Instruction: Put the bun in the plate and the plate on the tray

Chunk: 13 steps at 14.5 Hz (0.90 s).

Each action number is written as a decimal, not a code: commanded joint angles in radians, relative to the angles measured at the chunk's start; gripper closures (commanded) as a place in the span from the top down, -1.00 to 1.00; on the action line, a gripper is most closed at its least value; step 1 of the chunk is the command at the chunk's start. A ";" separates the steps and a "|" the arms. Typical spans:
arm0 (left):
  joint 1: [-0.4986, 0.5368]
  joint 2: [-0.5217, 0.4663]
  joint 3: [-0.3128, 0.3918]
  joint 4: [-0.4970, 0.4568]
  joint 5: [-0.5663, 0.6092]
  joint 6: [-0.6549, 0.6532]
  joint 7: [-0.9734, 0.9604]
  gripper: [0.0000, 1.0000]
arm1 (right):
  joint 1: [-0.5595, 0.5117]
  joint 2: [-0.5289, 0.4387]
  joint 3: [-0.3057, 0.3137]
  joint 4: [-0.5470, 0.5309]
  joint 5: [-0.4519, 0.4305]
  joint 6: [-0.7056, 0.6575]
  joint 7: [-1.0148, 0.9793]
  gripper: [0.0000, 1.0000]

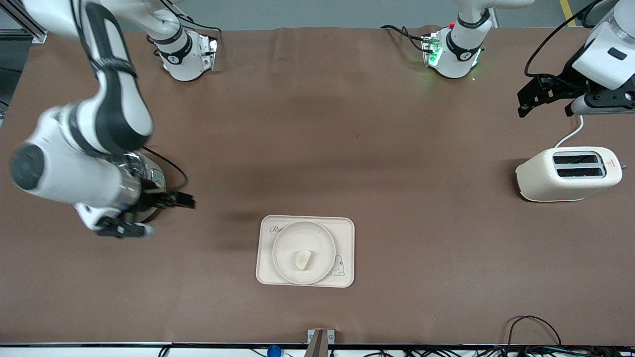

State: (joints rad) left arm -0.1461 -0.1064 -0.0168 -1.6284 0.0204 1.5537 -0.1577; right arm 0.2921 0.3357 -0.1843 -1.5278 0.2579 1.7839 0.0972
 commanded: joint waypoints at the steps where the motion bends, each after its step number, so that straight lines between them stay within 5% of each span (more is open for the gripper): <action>1: -0.001 -0.010 0.024 0.015 0.004 -0.038 0.044 1.00 | -0.053 -0.174 0.017 -0.114 -0.107 -0.075 -0.024 1.00; 4: -0.001 -0.010 0.032 0.018 0.001 -0.038 0.052 1.00 | -0.091 -0.277 0.025 -0.106 -0.210 -0.196 -0.016 1.00; 8: -0.003 -0.009 0.031 0.030 0.006 -0.040 0.047 1.00 | -0.201 -0.398 0.058 -0.109 -0.221 -0.331 -0.014 1.00; 13: -0.010 0.001 0.028 0.053 0.003 -0.040 0.044 1.00 | -0.237 -0.408 0.077 -0.078 -0.318 -0.324 -0.008 1.00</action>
State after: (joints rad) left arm -0.1512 -0.1106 0.0110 -1.6050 0.0204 1.5325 -0.1215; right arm 0.0779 -0.0648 -0.1306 -1.5874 -0.0321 1.4388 0.0813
